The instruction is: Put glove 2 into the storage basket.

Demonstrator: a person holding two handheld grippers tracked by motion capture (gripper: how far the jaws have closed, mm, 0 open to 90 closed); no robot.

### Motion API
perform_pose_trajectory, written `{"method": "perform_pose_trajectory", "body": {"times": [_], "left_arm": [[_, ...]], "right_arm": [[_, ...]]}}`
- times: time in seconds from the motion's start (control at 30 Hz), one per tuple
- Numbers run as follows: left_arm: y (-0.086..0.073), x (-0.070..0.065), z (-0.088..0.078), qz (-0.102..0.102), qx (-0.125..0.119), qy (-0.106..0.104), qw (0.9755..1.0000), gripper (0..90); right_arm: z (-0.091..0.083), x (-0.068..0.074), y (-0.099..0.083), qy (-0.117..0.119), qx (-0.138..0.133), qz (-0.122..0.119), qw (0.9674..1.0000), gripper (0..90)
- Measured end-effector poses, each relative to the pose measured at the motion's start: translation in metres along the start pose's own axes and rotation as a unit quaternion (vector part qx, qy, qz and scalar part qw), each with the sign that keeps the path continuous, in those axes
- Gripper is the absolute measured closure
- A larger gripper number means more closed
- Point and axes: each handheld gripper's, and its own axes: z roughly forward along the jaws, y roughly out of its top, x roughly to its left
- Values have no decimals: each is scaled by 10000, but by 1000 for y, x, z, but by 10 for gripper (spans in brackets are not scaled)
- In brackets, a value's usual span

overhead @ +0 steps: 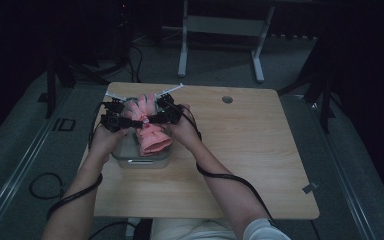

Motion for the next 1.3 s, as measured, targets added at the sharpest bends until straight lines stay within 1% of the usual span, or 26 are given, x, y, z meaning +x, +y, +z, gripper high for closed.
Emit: {"method": "perform_pose_trajectory", "body": {"times": [0.17,0.3,0.37,0.4,0.43,0.53,0.57,0.6,0.67,0.7,0.73,0.77,0.8,0.9,0.93,0.97,1.03,1.1,1.13,1.2,1.3], "left_arm": [[-7,8,9,-128,68,17,9999,728],[-7,10,14,-131,202,129,9996,707],[-7,12,17,-229,228,137,9994,682],[-6,13,19,-264,246,177,9992,662],[-6,13,20,-255,292,247,9989,637],[-5,14,24,-198,341,509,9979,507],[-5,14,24,-207,337,586,9975,482],[-4,14,25,-195,349,623,9973,452],[-4,14,25,-268,307,636,9971,435],[-4,15,25,-277,307,655,9970,420],[-4,15,25,-277,307,655,9970,408],[-3,16,26,-320,308,677,9967,408],[-3,15,27,-314,313,699,9966,405],[-3,14,27,-310,344,812,9956,405],[-3,14,27,-315,353,848,9953,405],[-3,14,27,-327,356,867,9951,405],[-4,13,26,-316,366,960,9942,405],[-4,12,26,-303,388,1028,9935,405],[-4,12,25,-316,378,1062,9931,404],[-4,12,25,-330,337,1080,9930,392],[-3,11,22,-276,272,1137,9928,368]], "right_arm": [[14,-1,-7,-23,152,12,9999,678],[21,-4,-9,26,211,42,9998,670],[24,-8,-9,62,285,102,9995,660],[25,-9,-9,57,316,126,9994,657],[26,-10,-8,42,372,151,9992,650],[31,-13,-7,7,499,207,9985,619],[32,-15,-7,25,499,250,9984,603],[34,-16,-7,16,503,283,9983,590],[34,-20,-6,37,503,345,9981,552],[34,-21,-5,-28,524,339,9980,531],[34,-21,-5,-28,524,339,9980,531],[35,-21,-4,-74,553,283,9980,518],[37,-22,-3,-141,615,265,9977,491],[39,-20,-1,-225,653,129,9975,490],[40,-19,0,-233,662,100,9975,502],[41,-18,1,-178,682,95,9975,532],[42,-17,1,-123,683,23,9976,535],[44,-17,2,-46,724,98,9973,549],[44,-17,3,-40,719,70,9974,549],[44,-18,3,2,715,75,9974,535],[41,-23,4,32,607,156,9980,470]]}}
